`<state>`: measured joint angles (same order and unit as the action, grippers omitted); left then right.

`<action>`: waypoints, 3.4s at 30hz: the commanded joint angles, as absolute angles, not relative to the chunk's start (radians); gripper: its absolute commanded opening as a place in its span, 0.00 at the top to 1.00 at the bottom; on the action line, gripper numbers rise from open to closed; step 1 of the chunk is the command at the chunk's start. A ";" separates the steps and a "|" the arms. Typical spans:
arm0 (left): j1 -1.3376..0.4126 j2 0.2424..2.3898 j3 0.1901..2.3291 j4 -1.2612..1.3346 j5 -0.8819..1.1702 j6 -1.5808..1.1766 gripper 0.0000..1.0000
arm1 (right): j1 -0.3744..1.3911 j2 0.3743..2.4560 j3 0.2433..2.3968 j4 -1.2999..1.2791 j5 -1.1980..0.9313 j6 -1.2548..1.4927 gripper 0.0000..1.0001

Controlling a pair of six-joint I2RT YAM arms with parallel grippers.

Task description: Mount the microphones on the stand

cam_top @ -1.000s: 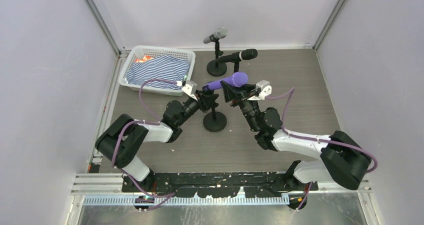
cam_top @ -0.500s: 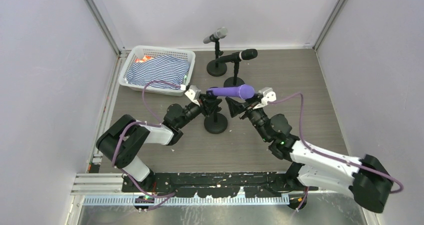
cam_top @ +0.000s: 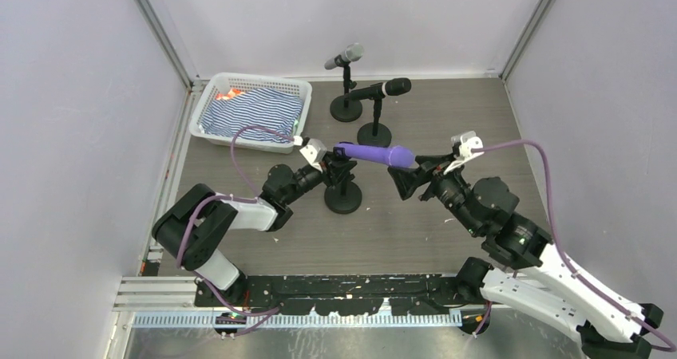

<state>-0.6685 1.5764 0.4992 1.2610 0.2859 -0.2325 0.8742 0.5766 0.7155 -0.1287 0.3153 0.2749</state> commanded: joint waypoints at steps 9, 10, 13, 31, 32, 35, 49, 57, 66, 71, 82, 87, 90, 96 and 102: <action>-0.672 1.523 0.514 1.301 0.393 -0.119 1.00 | 0.873 0.865 1.231 -0.681 0.277 0.478 0.13; -0.672 1.526 0.513 1.306 0.394 -0.124 1.00 | 0.872 0.881 1.254 -0.697 0.275 0.484 0.12; -0.672 1.534 0.508 1.313 0.397 -0.135 1.00 | 0.871 0.911 1.266 -0.722 0.261 0.490 0.13; -0.673 1.539 0.503 1.306 0.404 -0.147 1.00 | 0.870 0.936 1.208 -0.690 0.213 0.500 0.20; -0.674 1.539 0.505 1.303 0.406 -0.147 1.00 | 0.870 0.938 1.208 -0.690 0.213 0.499 0.21; -0.676 1.536 0.505 1.290 0.412 -0.145 1.00 | 0.870 0.941 1.202 -0.688 0.203 0.498 0.23; -0.696 1.553 0.538 1.248 0.423 -0.125 1.00 | 0.869 0.973 1.203 -0.698 0.187 0.485 0.36; -0.721 1.549 0.549 1.204 0.424 -0.082 1.00 | 0.869 0.980 1.197 -0.701 0.193 0.463 0.56; -0.748 1.539 0.548 1.170 0.431 -0.045 1.00 | 0.867 1.010 1.192 -0.701 0.243 0.436 0.99; -0.753 1.550 0.539 1.205 0.460 -0.058 1.00 | 0.858 1.054 1.206 -0.707 0.179 0.405 0.99; -0.778 1.577 0.547 1.227 0.487 -0.057 1.00 | 0.741 1.212 1.272 -0.750 -0.090 0.399 0.99; -0.797 1.575 0.555 1.200 0.492 -0.033 1.00 | 0.724 1.266 1.293 -0.767 -0.122 0.381 0.99; -0.804 1.575 0.561 1.190 0.496 -0.025 1.00 | 0.721 1.299 1.306 -0.776 -0.130 0.373 0.99; -0.817 1.578 0.571 1.181 0.507 -0.018 1.00 | 0.714 1.354 1.333 -0.779 -0.128 0.369 0.99; -0.821 1.578 0.571 1.181 0.526 -0.018 1.00 | 0.710 1.390 1.354 -0.779 -0.118 0.358 0.99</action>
